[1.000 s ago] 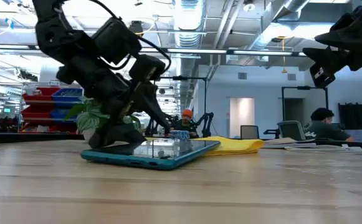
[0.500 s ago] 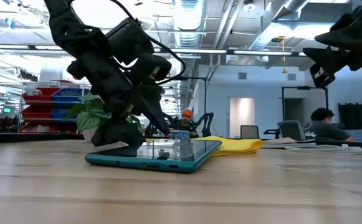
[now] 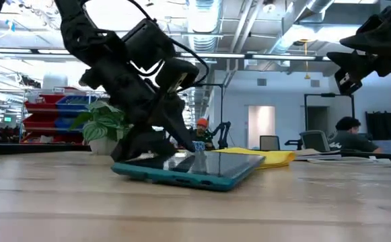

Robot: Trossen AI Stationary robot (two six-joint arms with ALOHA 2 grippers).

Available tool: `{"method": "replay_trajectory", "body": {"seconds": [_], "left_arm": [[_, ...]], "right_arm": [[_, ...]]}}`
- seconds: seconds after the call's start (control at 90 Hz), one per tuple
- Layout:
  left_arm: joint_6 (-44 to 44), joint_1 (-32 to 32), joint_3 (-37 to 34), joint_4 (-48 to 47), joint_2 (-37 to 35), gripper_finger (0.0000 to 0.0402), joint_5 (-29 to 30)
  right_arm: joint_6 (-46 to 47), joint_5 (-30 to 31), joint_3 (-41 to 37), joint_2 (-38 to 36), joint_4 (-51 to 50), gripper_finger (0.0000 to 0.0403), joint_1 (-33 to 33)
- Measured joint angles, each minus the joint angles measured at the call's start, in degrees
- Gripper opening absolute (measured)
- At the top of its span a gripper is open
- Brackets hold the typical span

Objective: Apply microfiber cloth
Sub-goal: Prepare the blue tablet

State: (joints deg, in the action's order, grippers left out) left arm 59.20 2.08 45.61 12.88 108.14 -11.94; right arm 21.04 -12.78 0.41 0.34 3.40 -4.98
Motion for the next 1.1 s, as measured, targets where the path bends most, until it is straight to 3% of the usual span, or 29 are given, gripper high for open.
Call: {"method": "replay_trajectory", "body": {"seconds": [0.078,0.2,0.778,1.011,1.1], "left_arm": [[-2.4,0.0,0.8,-0.6,0.1,0.0011,-0.5],[-4.2,-0.1,1.7,-0.5,0.3,0.0002,-1.0],[-6.7,-4.2,1.7,-0.1,-10.5,0.0,1.1],[-9.9,-4.0,1.7,-12.4,-12.5,0.0,-11.7],[-11.6,-2.7,1.7,-17.0,-12.3,0.0009,-12.0]], "right_arm": [[0.0,0.0,0.0,0.0,0.0,0.0127,0.0],[0.0,0.0,0.0,0.0,0.0,0.0127,0.0],[0.0,0.0,0.0,0.0,0.0,0.0127,0.0],[0.0,0.0,0.0,0.0,0.0,0.0127,0.0],[0.0,0.0,0.0,0.0,0.0,0.0127,0.0]]}}
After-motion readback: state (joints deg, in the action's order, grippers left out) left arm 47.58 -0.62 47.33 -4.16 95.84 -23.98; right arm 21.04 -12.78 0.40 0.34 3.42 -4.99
